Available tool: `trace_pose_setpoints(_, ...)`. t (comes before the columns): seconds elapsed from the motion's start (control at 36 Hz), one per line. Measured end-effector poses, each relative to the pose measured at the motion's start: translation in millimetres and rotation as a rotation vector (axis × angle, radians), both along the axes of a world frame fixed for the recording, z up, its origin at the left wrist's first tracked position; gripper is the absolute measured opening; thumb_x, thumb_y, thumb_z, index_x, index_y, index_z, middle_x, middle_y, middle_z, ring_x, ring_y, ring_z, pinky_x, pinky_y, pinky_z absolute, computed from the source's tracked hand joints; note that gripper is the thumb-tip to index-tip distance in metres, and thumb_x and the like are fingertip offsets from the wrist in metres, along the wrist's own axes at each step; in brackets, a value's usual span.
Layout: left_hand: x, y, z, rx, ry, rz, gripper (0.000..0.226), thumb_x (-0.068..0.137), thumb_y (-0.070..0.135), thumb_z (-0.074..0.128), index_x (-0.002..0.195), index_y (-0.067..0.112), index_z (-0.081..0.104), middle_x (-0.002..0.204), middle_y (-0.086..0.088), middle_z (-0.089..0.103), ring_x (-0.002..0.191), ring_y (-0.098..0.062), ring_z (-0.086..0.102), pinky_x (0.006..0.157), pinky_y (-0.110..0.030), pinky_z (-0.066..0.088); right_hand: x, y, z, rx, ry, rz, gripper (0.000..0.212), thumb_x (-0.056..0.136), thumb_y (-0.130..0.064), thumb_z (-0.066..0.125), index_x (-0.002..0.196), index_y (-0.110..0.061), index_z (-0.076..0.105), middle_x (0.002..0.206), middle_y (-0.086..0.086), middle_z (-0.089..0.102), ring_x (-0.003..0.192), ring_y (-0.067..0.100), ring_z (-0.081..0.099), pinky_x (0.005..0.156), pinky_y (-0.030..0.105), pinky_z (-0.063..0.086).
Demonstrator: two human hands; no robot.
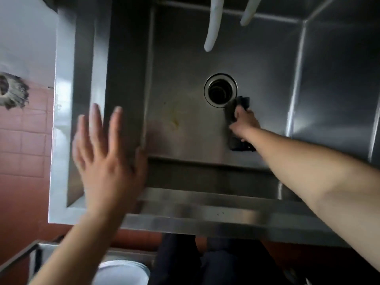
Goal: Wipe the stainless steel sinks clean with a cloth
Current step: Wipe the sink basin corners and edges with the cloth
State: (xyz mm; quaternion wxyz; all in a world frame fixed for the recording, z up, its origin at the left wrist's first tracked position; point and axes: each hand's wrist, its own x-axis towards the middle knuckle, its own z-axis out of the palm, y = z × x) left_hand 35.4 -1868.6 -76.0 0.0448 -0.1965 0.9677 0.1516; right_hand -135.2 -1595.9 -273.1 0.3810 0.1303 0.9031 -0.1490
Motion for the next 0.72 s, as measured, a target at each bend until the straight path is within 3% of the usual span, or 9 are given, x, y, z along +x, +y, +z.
trace_pose_setpoints(0.08,-5.2,-46.1,-10.3,-0.098,-0.024,0.030,0.081,0.086,0.039,0.052,0.156,0.019,0.019,0.166,-0.009,0.010,0.152,-0.029,0.006,0.120,-0.052,0.011,-23.3,-50.9,-4.4,-0.055,0.009,0.124,0.066,0.087,-0.019,0.057,0.147,-0.030,0.031,0.153,0.013,0.034,0.127,0.039,0.051,0.099,0.040,0.048)
trace_pose_setpoints(0.19,-3.7,-57.6,-25.3,-0.258,0.061,-0.075,0.074,0.087,0.034,0.052,0.154,0.013,0.028,0.164,-0.016,0.017,0.152,-0.033,0.012,0.124,-0.042,0.007,-41.0,-121.4,-8.2,-0.070,-0.035,0.239,0.078,0.091,-0.027,0.057,0.156,-0.030,0.014,0.164,0.015,0.010,0.135,0.039,0.044,0.100,0.041,0.045)
trace_pose_setpoints(0.33,-3.0,-58.0,-33.3,-0.342,0.087,-0.104,0.077,0.084,0.033,0.053,0.155,0.018,0.027,0.164,-0.015,0.018,0.152,-0.035,0.013,0.124,-0.042,0.007,-1.1,-177.4,2.0,-0.153,-0.043,0.835,0.076,0.089,-0.021,0.056,0.154,-0.034,0.021,0.164,0.010,0.012,0.138,0.038,0.036,0.104,0.043,0.040)
trace_pose_setpoints(0.42,-4.2,-56.9,-30.7,-0.356,0.075,-0.089,0.078,0.084,0.035,0.053,0.156,0.019,0.027,0.163,-0.014,0.020,0.151,-0.035,0.016,0.124,-0.043,0.008,49.5,-179.1,6.1,-0.199,-0.025,1.222,0.060,0.095,-0.021,0.051,0.150,-0.034,0.033,0.161,0.010,0.020,0.137,0.037,0.035,0.102,0.042,0.040)
trace_pose_setpoints(0.47,-6.1,-55.6,-28.3,-0.344,0.057,-0.074,0.080,0.082,0.034,0.054,0.155,0.019,0.028,0.163,-0.014,0.021,0.151,-0.036,0.016,0.124,-0.043,0.009,68.3,-168.6,5.0,-0.217,-0.034,1.368,0.047,0.100,-0.028,0.046,0.146,-0.037,0.040,0.161,0.007,0.021,0.140,0.036,0.030,0.101,0.045,0.040)
trace_pose_setpoints(0.53,-7.5,-54.5,-26.2,-0.336,0.049,-0.064,0.080,0.080,0.033,0.056,0.155,0.018,0.030,0.163,-0.014,0.022,0.150,-0.036,0.017,0.124,-0.045,0.011,69.7,-153.5,1.8,-0.221,-0.060,1.429,0.045,0.102,-0.031,0.043,0.146,-0.039,0.040,0.162,0.005,0.018,0.143,0.036,0.023,0.101,0.048,0.040)
trace_pose_setpoints(0.61,-9.2,-53.7,-24.2,-0.333,0.055,-0.060,0.080,0.080,0.031,0.058,0.154,0.017,0.032,0.161,-0.015,0.025,0.150,-0.036,0.020,0.123,-0.047,0.015,46.3,-132.4,-0.2,-0.157,-0.093,1.446,0.057,0.096,-0.018,0.050,0.148,-0.039,0.036,0.159,0.006,0.022,0.142,0.035,0.026,0.100,0.047,0.042)
trace_pose_setpoints(0.67,-9.5,-54.1,-23.9,-0.333,0.062,-0.066,0.078,0.081,0.030,0.059,0.154,0.015,0.034,0.161,-0.016,0.027,0.150,-0.036,0.021,0.123,-0.048,0.016,16.4,-121.8,-1.2,-0.047,-0.068,1.295,0.059,0.095,-0.018,0.051,0.148,-0.040,0.034,0.156,0.008,0.027,0.139,0.034,0.032,0.099,0.045,0.043)
trace_pose_setpoints(0.72,-9.9,-54.4,-23.5,-0.332,0.067,-0.065,0.077,0.081,0.029,0.059,0.153,0.015,0.035,0.160,-0.016,0.028,0.149,-0.036,0.022,0.122,-0.049,0.017,-22.5,-120.4,-0.8,0.037,-0.007,0.991,0.058,0.097,-0.024,0.051,0.150,-0.037,0.031,0.154,0.012,0.029,0.136,0.036,0.036,0.101,0.045,0.044)
